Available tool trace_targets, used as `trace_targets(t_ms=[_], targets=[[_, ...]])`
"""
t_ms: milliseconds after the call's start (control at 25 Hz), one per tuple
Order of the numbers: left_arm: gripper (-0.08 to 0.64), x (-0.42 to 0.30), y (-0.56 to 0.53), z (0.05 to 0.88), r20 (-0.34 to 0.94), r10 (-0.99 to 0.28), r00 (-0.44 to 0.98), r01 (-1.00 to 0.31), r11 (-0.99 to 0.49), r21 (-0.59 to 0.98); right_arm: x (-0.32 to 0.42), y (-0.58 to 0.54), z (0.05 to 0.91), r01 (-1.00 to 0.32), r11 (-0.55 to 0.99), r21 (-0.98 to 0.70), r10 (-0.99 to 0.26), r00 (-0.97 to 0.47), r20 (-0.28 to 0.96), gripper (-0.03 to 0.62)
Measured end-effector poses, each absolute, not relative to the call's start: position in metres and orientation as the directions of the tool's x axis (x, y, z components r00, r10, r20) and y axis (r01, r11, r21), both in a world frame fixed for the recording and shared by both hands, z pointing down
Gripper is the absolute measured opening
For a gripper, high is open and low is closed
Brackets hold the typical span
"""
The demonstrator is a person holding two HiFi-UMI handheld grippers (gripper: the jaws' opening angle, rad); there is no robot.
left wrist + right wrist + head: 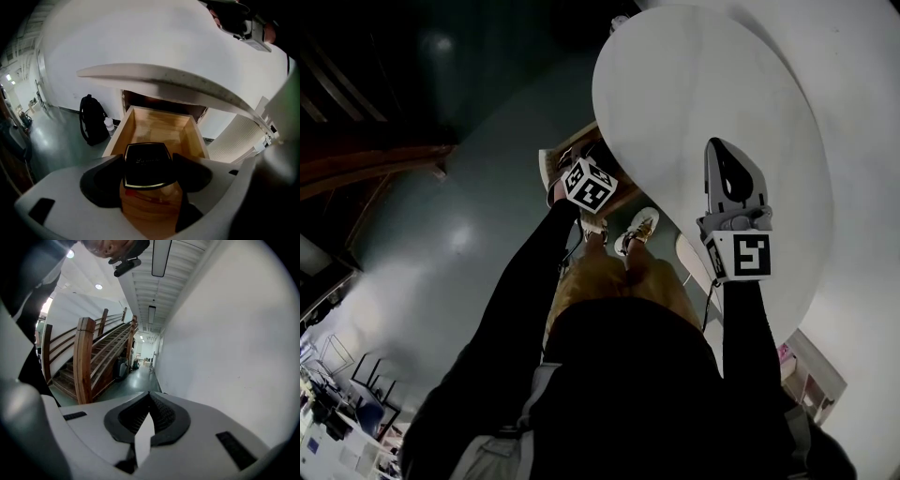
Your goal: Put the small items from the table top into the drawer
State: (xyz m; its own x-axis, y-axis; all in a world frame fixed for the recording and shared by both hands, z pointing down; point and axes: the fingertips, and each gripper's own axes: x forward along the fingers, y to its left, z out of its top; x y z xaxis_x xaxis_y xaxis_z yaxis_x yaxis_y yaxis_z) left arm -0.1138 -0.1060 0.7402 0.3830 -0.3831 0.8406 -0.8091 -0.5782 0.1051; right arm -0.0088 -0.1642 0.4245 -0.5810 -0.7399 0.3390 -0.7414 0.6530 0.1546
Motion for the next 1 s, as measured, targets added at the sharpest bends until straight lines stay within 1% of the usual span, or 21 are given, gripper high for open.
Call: trace_targets(t_ms=[120, 240, 440, 760, 920, 1000], targets=[[0.347, -0.114, -0.105, 0.749, 0.867, -0.36, 0.345, -0.81, -0.581, 0.081, -0.011, -0.162, 0.426, -0.736, 0.66, 0.154, -0.734, -0.587, 0.342, 0.026], [0.347, -0.114, -0.108, 0.75, 0.866, -0.381, 0.323, -0.815, -0.578, 0.05, -0.014, -0.16, 0.426, -0.738, 0.659, 0.146, -0.733, -0.587, 0.343, 0.026], [0.347, -0.11, -0.113, 0.751, 0.857, -0.388, 0.338, -0.789, -0.614, 0.034, -0.016, -0.16, 0.425, -0.731, 0.664, 0.157, -0.731, -0.59, 0.345, 0.026], [0.347, -0.092, -0.109, 0.772, 0.883, -0.298, 0.363, -0.682, -0.73, 0.034, -0.018, -0.162, 0.426, -0.731, 0.663, 0.161, -0.732, -0.589, 0.342, 0.026], [0.347, -0.096, -0.116, 0.773, 0.874, -0.327, 0.36, -0.687, -0.727, 0.011, -0.018, -0.165, 0.428, -0.732, 0.662, 0.161, -0.733, -0.588, 0.342, 0.026], [0.347, -0.094, -0.114, 0.772, 0.871, -0.322, 0.371, -0.681, -0.732, 0.02, -0.018, -0.164, 0.428, -0.732, 0.662, 0.16, -0.733, -0.588, 0.341, 0.026]])
